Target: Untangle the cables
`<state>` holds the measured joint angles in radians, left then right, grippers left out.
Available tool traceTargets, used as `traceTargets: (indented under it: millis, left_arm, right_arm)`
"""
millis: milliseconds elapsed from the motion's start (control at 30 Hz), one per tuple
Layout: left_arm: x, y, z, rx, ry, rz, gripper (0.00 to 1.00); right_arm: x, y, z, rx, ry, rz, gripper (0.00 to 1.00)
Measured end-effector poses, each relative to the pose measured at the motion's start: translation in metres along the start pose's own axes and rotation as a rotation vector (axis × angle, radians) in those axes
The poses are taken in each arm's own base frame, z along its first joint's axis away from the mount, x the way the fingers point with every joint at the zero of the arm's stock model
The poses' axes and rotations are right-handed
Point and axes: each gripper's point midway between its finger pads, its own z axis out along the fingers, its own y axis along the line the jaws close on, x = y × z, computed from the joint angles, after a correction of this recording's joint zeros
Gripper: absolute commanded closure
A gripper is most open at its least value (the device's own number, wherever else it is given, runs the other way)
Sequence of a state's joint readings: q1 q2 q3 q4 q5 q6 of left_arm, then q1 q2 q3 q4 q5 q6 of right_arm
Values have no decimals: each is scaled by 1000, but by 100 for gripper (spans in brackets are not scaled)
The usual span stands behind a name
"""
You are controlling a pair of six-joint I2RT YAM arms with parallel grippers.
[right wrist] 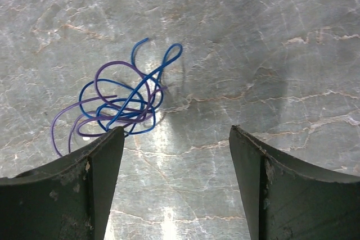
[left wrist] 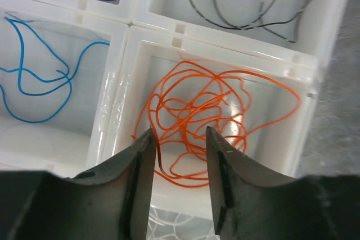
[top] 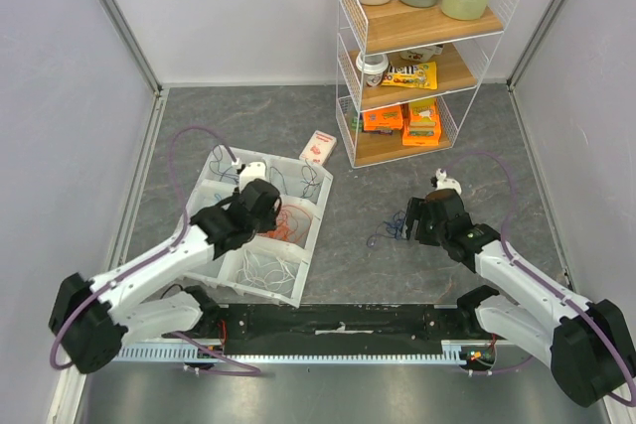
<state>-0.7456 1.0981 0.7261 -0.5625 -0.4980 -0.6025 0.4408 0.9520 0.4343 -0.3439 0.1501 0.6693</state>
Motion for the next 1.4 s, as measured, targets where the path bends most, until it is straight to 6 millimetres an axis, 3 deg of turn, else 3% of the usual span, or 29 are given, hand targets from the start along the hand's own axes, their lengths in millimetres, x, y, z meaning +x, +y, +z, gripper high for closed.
traceTargets:
  millis: [100,167,267,367,500,567,633,700,800,867,933,1000,1167,1300,1400]
  left_arm:
    - [-12,-8,-20,96,-46,-50,34]
    - [-28,-13,-43,192,-112,-93,30]
    - [-49,-21,-74,325,-197,-138,28]
    - [-63,-31,-96,423,-244,-155,29]
    - [-68,-54,-105,541,-242,-147,30]
    - [-65,-72,-105,618,-212,-130,22]
    - [-54,-100,-98,717,-133,-94,19]
    - [-35,-128,-83,788,-21,-50,19]
    - [7,-156,-58,807,145,21,19]
    - [38,-166,-45,794,245,74,20]
    - [53,-174,-39,787,294,114,20]
    - [53,-182,-34,786,299,134,19]
    - [28,-213,-17,800,243,175,16]
    - [22,-239,3,819,242,221,28]
    - [35,-251,17,834,295,253,38]
  right_arm:
    - [0,5,0,-28,5,-12,17]
    - [2,8,2,-41,16,-20,17]
    - [6,11,6,-59,41,-37,19]
    - [12,18,9,-101,73,-52,28]
    - [21,38,12,-202,113,-73,49]
    - [29,52,11,-264,136,-98,66]
    - [36,66,8,-321,154,-118,78]
    - [39,76,6,-367,164,-127,83]
    - [38,80,5,-381,158,-121,78]
    - [36,77,4,-364,148,-113,67]
    - [32,72,2,-332,125,-100,51]
    - [24,67,-3,-305,84,-84,40]
    - [5,62,-13,-276,-8,-58,35]
    - [2,56,-15,-249,-28,-52,34]
    - [2,52,-15,-224,-28,-52,34]
